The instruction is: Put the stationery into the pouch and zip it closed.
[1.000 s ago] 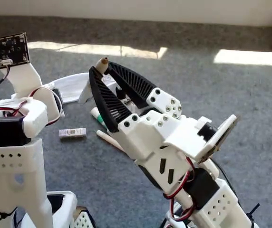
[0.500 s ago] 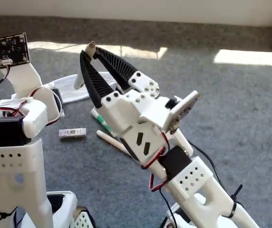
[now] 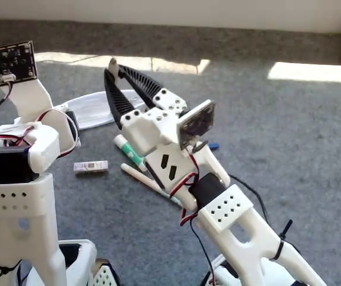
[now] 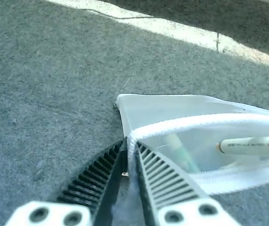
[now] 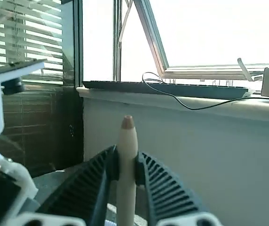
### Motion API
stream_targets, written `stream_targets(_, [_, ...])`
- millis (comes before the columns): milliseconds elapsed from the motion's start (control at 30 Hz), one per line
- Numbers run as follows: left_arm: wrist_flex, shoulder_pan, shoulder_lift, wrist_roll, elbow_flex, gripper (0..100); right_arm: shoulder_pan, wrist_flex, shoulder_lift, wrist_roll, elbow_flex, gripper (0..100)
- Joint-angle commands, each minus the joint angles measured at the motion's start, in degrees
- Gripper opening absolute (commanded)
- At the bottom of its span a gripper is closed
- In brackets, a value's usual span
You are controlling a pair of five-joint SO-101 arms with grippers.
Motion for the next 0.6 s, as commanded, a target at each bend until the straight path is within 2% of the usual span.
stream_targets(0, [0.09,-0.92,0.31,0.26,-0.84,1,-1.98,-1.27,-0.57,3.16,0.57,0.5])
stream_targets(100, [0.09,-0.92,0.31,0.26,-0.84,1,-2.42,0.48,-1.01,3.16,1.27,0.5])
stream_targets(267, [0.09,-0.92,0.31,0.18,-0.75,1,-2.51,14.64,-1.1,3.16,0.04,0.5])
stream_targets(567, [0.0,-0.92,0.31,0.18,-0.75,1,-2.24,36.18,-0.48,3.16,-12.09,0.5])
